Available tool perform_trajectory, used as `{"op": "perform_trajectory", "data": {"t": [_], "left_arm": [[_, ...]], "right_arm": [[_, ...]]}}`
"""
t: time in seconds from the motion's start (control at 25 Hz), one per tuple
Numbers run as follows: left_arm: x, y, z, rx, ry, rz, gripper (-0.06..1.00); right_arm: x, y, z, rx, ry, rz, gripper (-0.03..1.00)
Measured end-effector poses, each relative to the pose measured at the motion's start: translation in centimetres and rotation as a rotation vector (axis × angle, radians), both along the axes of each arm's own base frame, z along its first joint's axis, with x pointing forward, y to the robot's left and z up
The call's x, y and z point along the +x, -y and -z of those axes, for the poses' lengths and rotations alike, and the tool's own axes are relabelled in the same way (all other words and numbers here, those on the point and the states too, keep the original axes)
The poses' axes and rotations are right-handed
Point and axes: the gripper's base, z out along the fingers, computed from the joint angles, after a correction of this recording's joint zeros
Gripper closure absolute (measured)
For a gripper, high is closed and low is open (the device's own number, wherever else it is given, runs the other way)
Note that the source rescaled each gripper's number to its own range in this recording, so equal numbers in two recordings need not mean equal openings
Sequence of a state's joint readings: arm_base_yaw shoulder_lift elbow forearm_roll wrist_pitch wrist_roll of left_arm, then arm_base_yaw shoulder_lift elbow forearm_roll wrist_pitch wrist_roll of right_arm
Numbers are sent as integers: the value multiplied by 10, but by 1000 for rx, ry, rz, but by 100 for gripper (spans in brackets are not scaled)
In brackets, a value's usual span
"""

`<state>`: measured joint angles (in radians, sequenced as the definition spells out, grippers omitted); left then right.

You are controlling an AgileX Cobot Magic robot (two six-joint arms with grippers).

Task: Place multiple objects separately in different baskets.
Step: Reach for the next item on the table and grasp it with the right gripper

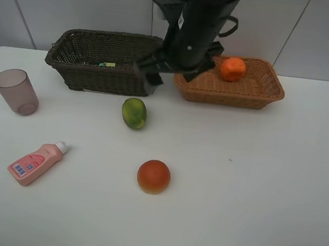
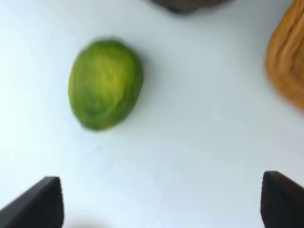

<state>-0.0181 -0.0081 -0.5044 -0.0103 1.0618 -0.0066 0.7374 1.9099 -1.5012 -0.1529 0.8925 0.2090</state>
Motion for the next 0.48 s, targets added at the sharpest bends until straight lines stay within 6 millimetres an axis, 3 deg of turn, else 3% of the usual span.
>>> {"op": "perform_trajectory", "data": {"t": [0.24,0.48], "left_arm": [[0,0,0,0,0,0,3],[0,0,0,0,0,0,3]], "right_arm": [[-13,-9,20,29,-35,58,11],[-7,-20,42,31,-60,119,11]]}}
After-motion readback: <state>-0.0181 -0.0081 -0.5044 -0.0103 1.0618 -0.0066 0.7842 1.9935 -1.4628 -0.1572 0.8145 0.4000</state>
